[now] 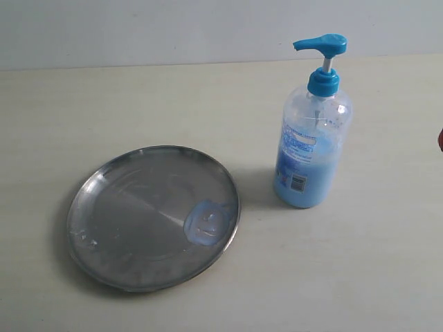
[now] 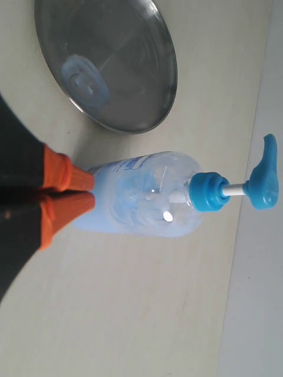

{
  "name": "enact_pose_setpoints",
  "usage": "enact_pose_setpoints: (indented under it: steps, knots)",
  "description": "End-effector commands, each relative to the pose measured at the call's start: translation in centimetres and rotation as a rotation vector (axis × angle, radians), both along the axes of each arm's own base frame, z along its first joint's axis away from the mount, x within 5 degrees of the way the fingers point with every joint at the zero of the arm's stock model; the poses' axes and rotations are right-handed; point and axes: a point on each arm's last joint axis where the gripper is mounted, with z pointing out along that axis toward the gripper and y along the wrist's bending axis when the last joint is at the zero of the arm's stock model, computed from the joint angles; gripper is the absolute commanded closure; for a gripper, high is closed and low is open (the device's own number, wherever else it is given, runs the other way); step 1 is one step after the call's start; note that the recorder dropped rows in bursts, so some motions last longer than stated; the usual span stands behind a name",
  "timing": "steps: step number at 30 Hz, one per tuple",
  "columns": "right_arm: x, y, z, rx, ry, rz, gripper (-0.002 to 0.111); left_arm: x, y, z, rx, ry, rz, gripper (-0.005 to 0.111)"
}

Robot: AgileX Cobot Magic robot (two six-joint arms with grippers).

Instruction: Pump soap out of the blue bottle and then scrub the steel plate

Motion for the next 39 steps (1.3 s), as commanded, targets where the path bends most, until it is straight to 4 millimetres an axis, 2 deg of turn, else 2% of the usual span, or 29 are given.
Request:
enact_pose_setpoints:
  steps: [1,20,29,34,39]
  knots:
    - [0.0,-0.1,0.1,0.001,-0.020,-0.004,0.108,0.0,0.1,0.0,0.006,-0.008,0.012,0.106]
    - [0.0,-0.1,0.2,0.002,-0.022,-0.004,0.108,0.0,0.1,0.0,0.006,-0.008,0.012,0.106]
    - [-2.3,-1.3,1.0,0.030,-0.196,-0.031,0.108,0.0,0.1,0.0,0.006,-0.008,0.012,0.106]
    - [-4.0,-3.1,-1.2,0.110,-0.264,-0.243,0.108,0.0,0.1,0.0,0.006,-0.008,0.012,0.106]
    - [-4.8,-3.9,-3.2,0.112,-0.329,-0.345,0.108,0.0,0.1,0.0,0.006,-0.008,0.012,0.106]
